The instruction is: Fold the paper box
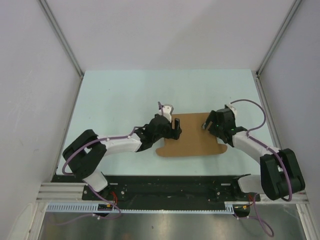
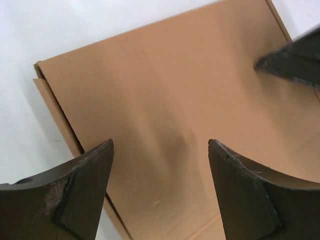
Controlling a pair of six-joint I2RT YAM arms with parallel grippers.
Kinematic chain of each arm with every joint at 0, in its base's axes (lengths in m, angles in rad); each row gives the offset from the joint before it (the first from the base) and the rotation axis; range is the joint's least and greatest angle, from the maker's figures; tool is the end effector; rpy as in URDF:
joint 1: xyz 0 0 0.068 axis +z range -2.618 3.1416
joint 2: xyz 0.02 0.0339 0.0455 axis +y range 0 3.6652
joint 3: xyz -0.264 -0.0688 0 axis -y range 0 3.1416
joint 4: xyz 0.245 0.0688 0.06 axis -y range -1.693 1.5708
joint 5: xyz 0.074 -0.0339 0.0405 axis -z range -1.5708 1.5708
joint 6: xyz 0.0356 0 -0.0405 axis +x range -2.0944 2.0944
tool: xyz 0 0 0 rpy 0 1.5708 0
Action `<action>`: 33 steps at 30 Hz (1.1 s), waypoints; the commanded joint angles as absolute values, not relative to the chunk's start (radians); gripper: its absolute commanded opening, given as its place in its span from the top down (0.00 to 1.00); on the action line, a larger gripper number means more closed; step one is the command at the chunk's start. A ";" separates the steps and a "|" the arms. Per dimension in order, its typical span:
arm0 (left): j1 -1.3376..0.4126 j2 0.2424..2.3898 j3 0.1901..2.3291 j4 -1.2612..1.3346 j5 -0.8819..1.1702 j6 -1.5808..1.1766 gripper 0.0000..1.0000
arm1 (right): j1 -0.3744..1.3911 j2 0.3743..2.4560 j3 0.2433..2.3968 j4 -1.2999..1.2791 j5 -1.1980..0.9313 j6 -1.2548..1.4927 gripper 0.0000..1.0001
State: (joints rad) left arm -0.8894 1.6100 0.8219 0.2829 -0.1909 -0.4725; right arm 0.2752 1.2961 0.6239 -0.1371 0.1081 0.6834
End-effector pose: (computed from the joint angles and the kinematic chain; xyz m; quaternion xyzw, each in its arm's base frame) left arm 0.2200 -0.2606 0.1932 0.1301 0.8489 -0.2545 0.4445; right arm 0.2445 0.0650 0.1828 0.2076 0.9037 0.1266 0.3524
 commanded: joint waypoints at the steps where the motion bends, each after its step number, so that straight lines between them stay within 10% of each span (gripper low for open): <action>1: -0.813 1.548 0.813 0.221 -0.190 -0.466 0.18 | 0.383 1.446 0.613 -0.060 0.028 0.776 0.16; 18: -0.630 1.330 0.861 0.127 -0.374 -0.273 0.18 | 0.437 1.462 0.716 -0.046 0.113 0.721 0.07; 33: -0.718 1.630 1.095 0.163 0.246 -0.200 0.34 | 0.650 1.029 0.816 -0.469 0.440 0.569 0.18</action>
State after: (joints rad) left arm -0.6575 1.5333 0.9970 0.2413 0.1051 -0.2775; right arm 0.5129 1.0763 0.7956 -0.3019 0.2859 0.6048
